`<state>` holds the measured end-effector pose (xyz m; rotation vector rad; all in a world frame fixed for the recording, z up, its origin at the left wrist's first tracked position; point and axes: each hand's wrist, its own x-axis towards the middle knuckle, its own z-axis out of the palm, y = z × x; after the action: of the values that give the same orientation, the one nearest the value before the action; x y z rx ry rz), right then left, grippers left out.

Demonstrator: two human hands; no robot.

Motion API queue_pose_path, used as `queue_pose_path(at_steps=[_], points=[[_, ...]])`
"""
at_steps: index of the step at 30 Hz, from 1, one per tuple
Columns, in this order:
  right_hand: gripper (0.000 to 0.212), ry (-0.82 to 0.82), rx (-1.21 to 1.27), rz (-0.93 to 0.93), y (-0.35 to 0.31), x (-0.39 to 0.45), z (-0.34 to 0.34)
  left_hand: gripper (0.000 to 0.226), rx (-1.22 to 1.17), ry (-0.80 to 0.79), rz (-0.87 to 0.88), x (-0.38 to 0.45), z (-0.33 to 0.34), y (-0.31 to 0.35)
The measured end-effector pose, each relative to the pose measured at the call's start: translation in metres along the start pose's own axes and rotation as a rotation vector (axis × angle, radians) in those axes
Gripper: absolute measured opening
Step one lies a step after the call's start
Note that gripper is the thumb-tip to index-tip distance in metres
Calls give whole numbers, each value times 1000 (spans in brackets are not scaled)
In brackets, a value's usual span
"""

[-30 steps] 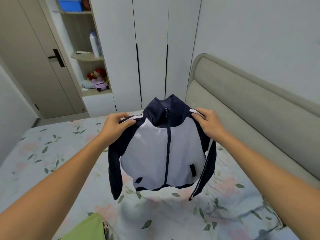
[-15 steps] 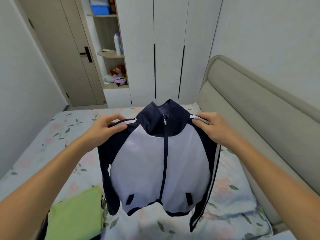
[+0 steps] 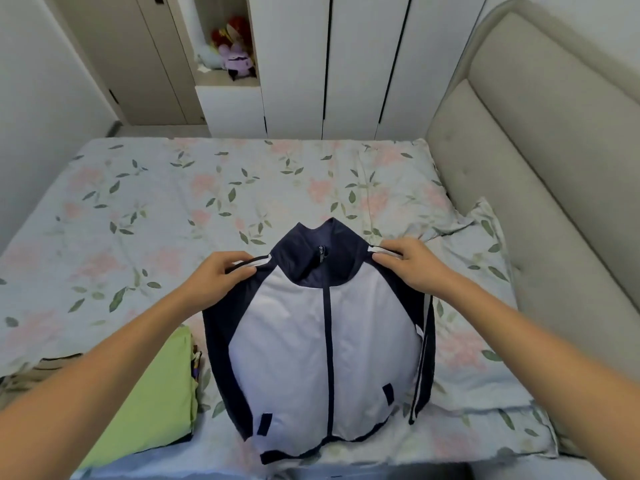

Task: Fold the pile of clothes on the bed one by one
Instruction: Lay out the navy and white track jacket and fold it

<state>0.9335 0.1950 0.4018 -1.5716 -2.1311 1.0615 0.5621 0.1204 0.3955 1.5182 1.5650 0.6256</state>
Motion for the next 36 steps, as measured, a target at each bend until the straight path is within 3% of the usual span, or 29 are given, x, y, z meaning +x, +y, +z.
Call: queue_pose_path(at_steps=[6,9,11,12,14,17,21,27,32,36], points=[[39,32,-140,68,101,185,78,13,283,142,43,191,32,-151],[29,115,-227,29,158,285,127,8,491,277,3,284,51,-210],[18,192,-337,-7,193,335,162,29,622,362,-84,334,70,-245],[29,220,-422,-12,210,355,180,42,675,382,-105,355,82,-259],[46,225,-513,-14,241,371,219,55,718,344,-56,375,117,-284],[53,45,-523,-57,296,356,281,61,672,80,-7,377,188,-324],[62,-91,-572,-13,358,317,328,69,685,-164,-177,364,249,-371],[66,114,-704,45,393,306,314,73,770,-75,-174,385,281,-356],[61,105,-690,62,416,299,274,69,761,-225,-23,416,329,-311],[56,104,-551,111,429,297,253,72,688,-283,-1,424,381,-275]])
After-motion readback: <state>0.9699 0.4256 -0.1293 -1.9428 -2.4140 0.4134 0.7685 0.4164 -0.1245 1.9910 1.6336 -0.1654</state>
